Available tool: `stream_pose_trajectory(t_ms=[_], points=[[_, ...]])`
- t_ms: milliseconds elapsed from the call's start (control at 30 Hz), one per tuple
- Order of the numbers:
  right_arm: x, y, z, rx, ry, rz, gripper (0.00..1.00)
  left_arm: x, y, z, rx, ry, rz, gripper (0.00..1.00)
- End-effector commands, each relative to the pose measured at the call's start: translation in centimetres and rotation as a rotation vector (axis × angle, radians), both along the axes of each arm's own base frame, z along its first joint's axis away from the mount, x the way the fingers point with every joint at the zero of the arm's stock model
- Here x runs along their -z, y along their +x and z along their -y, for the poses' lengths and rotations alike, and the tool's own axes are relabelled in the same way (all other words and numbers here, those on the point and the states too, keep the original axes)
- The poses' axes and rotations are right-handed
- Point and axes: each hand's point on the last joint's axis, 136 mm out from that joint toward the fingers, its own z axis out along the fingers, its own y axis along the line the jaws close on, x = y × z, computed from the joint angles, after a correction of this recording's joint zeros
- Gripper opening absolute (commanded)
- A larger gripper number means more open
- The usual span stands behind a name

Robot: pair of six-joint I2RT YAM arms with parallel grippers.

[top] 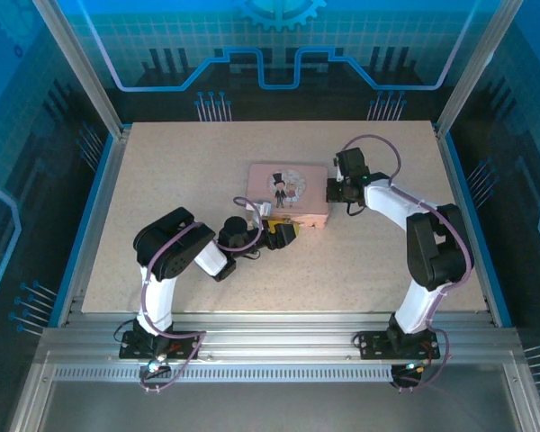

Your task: Unlock a padlock with a key

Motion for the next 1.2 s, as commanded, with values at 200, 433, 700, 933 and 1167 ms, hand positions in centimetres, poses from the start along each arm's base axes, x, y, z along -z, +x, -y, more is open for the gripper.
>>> stream_pose_trajectory(t_ms=[200, 433, 700, 933, 1167], points=[[0.5, -1.3, -4.3, -0.083, 0.100, -0.003, 0.00, 2.2, -0.4, 0.9, 0.053, -0.003, -0.087, 0.73], [0.0, -1.3, -4.5, -0.085, 0.099, 0.006, 0.00, 3.4, -0.9, -0.3, 0.006, 0.030, -0.097, 0.71], [0.1, -1.5, -4.6, -0.085, 0.105, -0.002, 0.00, 5.6, -1.0, -2.4, -0.090, 0.168, -0.170, 0.65], [0.4, -1.6, -5.0, -0.087, 0.117, -0.004, 0.00, 6.8, -1.8, -3.6, -0.120, 0.222, -0.218, 0.69], [0.2, -1.5, -5.2, -0.096, 0.116, -0.003, 0.00, 7.7, -2.2, -5.0, -0.162, 0.338, -0.252, 0.73]])
